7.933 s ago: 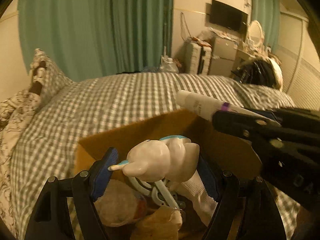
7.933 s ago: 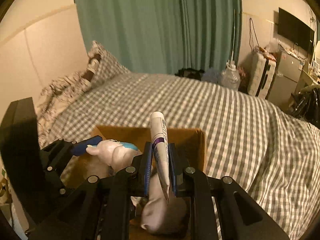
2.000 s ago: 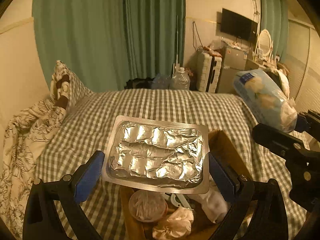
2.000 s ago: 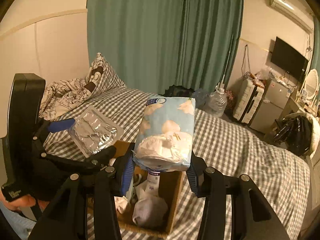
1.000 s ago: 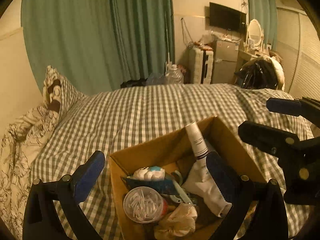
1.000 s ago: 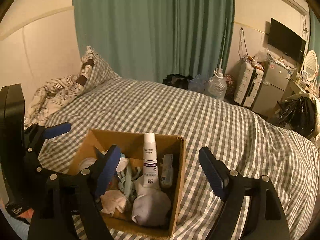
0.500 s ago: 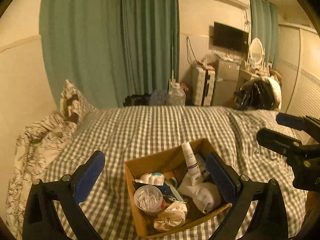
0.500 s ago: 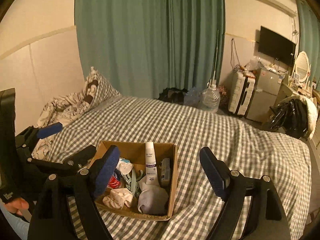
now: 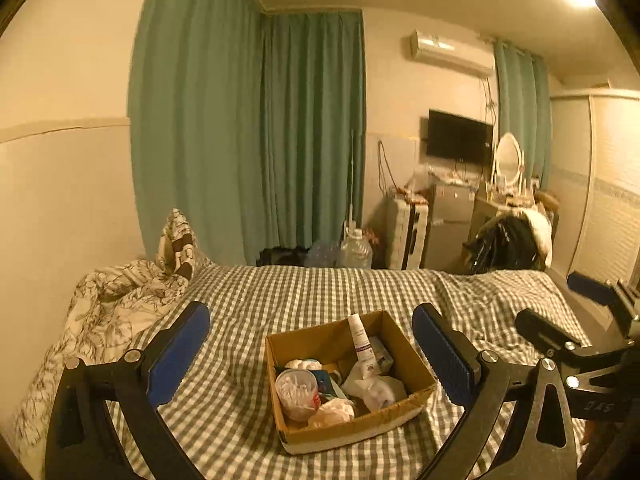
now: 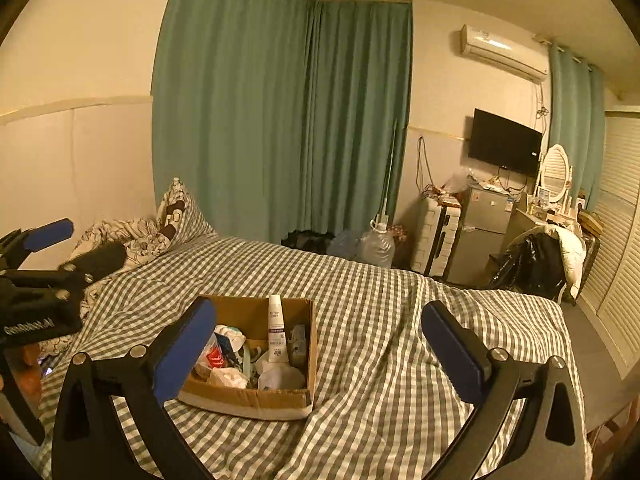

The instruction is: Organize objects

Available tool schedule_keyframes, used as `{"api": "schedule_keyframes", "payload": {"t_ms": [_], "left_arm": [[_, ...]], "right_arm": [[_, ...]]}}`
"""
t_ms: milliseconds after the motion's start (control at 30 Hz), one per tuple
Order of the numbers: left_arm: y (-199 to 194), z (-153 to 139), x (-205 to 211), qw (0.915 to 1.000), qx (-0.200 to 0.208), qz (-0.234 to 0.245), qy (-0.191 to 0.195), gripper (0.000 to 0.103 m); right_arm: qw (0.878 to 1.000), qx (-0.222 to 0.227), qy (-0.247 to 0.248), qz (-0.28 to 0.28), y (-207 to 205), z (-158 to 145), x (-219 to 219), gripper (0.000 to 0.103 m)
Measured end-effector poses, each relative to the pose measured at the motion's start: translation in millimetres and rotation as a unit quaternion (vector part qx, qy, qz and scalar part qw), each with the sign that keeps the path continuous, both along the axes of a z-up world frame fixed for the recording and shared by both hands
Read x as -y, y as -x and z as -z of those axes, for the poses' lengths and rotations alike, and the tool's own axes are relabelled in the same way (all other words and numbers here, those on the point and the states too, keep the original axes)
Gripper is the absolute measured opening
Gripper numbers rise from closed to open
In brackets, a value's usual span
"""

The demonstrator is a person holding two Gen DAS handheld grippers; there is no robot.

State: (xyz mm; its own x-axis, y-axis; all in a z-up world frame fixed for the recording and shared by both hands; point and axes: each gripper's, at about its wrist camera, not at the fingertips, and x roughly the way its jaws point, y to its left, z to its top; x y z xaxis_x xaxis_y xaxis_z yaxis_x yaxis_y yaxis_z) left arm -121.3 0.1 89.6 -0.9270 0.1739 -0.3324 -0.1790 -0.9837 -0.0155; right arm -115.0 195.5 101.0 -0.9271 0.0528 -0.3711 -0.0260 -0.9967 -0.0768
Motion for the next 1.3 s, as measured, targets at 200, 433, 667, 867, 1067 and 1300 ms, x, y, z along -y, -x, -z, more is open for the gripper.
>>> {"api": "schedule_keyframes", "payload": {"t_ms": [200,433,667,867,1067,1300], "left_arm": [[-34.5,32.7,11.5,0.9997,-0.013,-0.02,-0.011,0.103],[-55.8,63.0,11.2,0.9993,0.014,-0.026,-0.022,0.103],[-65.3,66.5,11.3,0.9994,0.016,-0.029,-0.013,0.103],[-69.5,64.1,9.3,0.9996,0.014,-0.024,-0.009,0.103],[-68.4,68.5,4.5,0.9997,0.015,-0.021,0.004,0.103],[-66.1,71.4,3.6,0.9996,0.022,-0.018,0.005,0.103]], "right_arm": [[0.999,-0.026,0.027,0.013,-31.9,27.5,-4.8,0.103],[0.999,-0.03,-0.007,0.036,-46.3,59.0,-0.4,0.103],[0.999,-0.017,0.0,0.038,-52.7,62.6,-3.8,0.103],[0.999,-0.017,0.004,0.038,-57.2,60.8,-5.3,0.103],[0.999,-0.018,0.009,0.037,-59.1,60.8,-5.5,0.103],[0.999,-0.016,0.006,0.032,-59.0,62.8,-1.7,0.103]]}}
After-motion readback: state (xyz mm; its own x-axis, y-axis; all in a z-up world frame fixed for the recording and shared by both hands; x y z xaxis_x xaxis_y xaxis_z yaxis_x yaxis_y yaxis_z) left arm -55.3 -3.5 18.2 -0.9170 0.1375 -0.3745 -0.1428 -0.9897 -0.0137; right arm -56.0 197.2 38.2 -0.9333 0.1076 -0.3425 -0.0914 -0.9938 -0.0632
